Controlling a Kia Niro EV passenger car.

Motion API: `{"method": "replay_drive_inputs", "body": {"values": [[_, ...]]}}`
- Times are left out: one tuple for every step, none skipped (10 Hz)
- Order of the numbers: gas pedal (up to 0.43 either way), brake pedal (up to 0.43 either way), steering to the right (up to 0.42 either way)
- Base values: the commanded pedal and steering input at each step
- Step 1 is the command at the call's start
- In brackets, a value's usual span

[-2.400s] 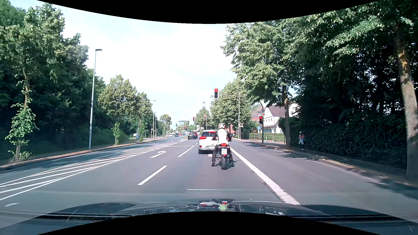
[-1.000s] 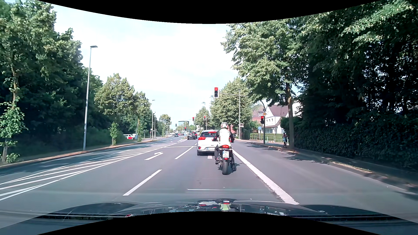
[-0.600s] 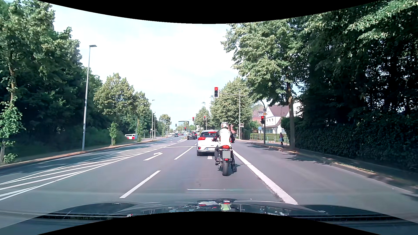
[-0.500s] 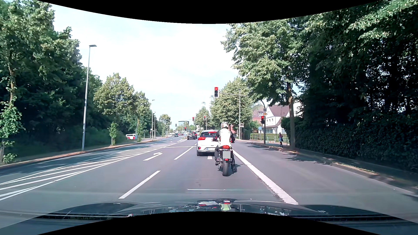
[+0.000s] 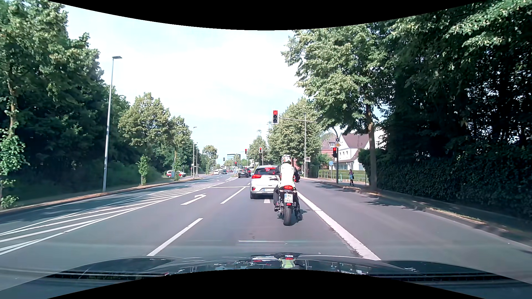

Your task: Follow the waypoints while adhering to traffic rules and regulations

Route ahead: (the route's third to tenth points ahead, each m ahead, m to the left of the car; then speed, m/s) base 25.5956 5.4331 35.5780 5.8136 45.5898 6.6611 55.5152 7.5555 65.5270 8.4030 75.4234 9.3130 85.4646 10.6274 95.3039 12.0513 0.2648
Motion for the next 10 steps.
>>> {"method": "replay_drive_inputs", "body": {"values": [[0.0, 0.0, -0.007], [0.0, 0.0, -0.007], [0.0, 0.0, -0.007], [0.0, 0.0, -0.007], [0.0, 0.0, -0.007], [0.0, 0.0, -0.007], [0.0, 0.0, -0.007], [0.0, 0.0, -0.007], [0.0, 0.0, -0.007], [0.0, 0.0, -0.007]]}}
